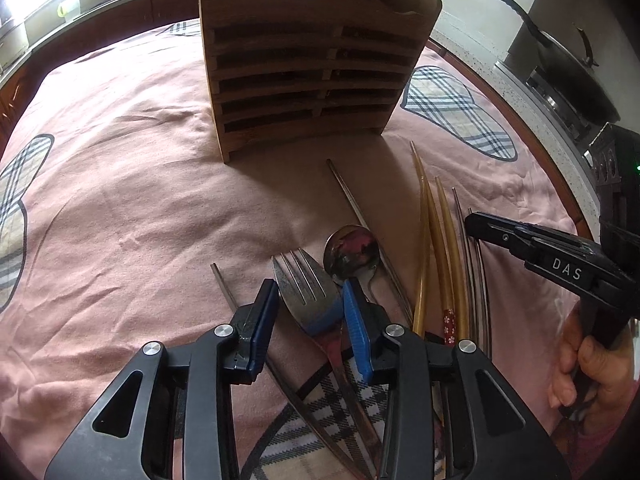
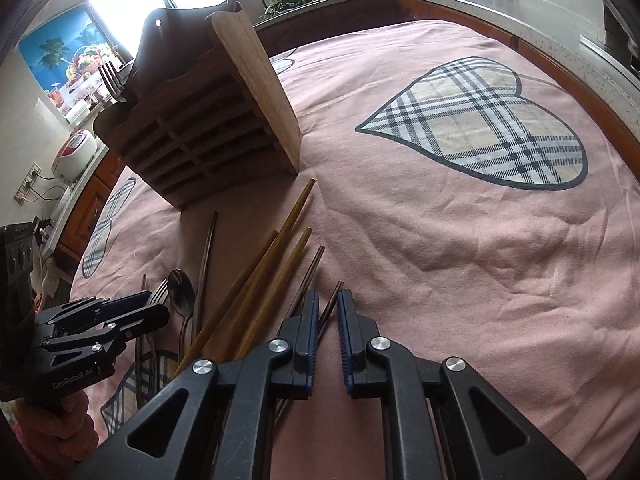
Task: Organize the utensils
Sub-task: 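Grasp the second metal fork with the left tool while the right grasps a wooden chopstick, then lift and carry the fork with the left tool while the right carries the chopstick to the holder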
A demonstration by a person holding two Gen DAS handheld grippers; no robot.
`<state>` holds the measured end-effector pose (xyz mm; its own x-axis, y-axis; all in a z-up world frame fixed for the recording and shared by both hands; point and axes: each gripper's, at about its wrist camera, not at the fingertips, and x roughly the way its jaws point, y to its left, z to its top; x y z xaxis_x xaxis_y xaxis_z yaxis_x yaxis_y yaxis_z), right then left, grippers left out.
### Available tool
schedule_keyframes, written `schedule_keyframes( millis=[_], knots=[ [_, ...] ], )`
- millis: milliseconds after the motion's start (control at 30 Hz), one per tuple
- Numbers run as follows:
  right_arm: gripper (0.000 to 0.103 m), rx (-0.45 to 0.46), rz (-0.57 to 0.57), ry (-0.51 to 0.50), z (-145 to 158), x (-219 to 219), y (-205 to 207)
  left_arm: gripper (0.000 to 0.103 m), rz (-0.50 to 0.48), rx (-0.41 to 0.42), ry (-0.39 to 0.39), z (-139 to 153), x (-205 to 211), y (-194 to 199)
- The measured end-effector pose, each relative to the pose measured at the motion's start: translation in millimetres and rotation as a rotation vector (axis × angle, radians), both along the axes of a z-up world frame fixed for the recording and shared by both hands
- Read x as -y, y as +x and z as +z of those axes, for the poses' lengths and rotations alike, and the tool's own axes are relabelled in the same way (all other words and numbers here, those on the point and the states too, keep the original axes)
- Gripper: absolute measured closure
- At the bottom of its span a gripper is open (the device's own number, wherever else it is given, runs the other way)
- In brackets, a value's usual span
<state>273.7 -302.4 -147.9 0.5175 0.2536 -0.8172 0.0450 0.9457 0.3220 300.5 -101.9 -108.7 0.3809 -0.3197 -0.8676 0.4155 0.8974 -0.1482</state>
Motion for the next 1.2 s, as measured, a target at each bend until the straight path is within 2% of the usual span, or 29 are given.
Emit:
schedule_keyframes(
  millis=[200, 367, 767, 1200],
  knots=[
    [0.095, 0.032, -0.004, 0.024, 10.9, 3.3, -10.6, 0.072, 0.017, 0.022, -0.041, 11.3, -10.5, -11.2],
    [0.096, 0.081, -0.008, 0.052, 28.6, 6.2, -22.6, 0.073, 0.034, 0.069, -0.084, 35.8, -22.3, -27.4],
    [0.097, 0.222, 0.015, 0.046, 82.5, -3.9, -55.5, 0.075, 0.068, 0.193, -0.178, 90.0, -55.4, -81.0],
    [0.099, 0.335, 0.044, 0.037, 121.1, -19.7, -85.2, 0.077, 0.101, 0.284, -0.256, 114.4, -78.9, -121.0]
  ],
)
